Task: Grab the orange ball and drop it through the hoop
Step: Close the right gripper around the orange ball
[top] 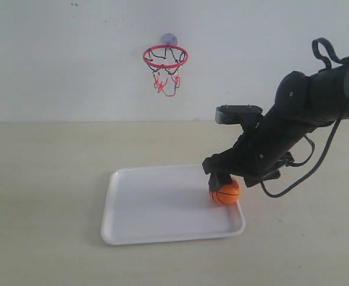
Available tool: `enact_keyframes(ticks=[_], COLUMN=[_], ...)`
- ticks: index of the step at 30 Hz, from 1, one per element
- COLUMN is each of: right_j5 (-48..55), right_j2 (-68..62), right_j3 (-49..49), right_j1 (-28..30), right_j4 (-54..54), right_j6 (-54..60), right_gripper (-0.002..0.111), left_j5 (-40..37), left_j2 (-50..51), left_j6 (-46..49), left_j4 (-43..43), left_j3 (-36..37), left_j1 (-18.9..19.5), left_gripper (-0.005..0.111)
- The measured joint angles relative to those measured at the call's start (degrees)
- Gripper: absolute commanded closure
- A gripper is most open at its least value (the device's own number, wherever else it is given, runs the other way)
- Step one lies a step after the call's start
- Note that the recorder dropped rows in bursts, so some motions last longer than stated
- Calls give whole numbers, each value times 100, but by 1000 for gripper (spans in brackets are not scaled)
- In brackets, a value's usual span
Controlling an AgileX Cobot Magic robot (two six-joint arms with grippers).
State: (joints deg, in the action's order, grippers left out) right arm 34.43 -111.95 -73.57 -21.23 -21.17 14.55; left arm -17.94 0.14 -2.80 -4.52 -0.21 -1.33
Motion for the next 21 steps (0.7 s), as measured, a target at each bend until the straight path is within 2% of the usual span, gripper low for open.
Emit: enact_keyframes(ticks=[5, 10, 14, 21], right_j5=[-24, -487, -646, -754], right_j2=[-68, -68, -68, -77], right_j3=[0, 0, 0, 0], right_j1=[-28, -333, -336, -336], right_j4=[-70, -79, 348, 488], right_j6=[0, -25, -351, -471], right_gripper=[35, 35, 35, 35], left_j5=[0, 0, 0, 0], left_j2=[0, 0, 0, 0], left_j6=[0, 0, 0, 0], left_j4=[0, 0, 0, 0], left_j3=[0, 0, 0, 0], left_j1=[0, 0, 0, 0], left_gripper=[103, 103, 103, 103])
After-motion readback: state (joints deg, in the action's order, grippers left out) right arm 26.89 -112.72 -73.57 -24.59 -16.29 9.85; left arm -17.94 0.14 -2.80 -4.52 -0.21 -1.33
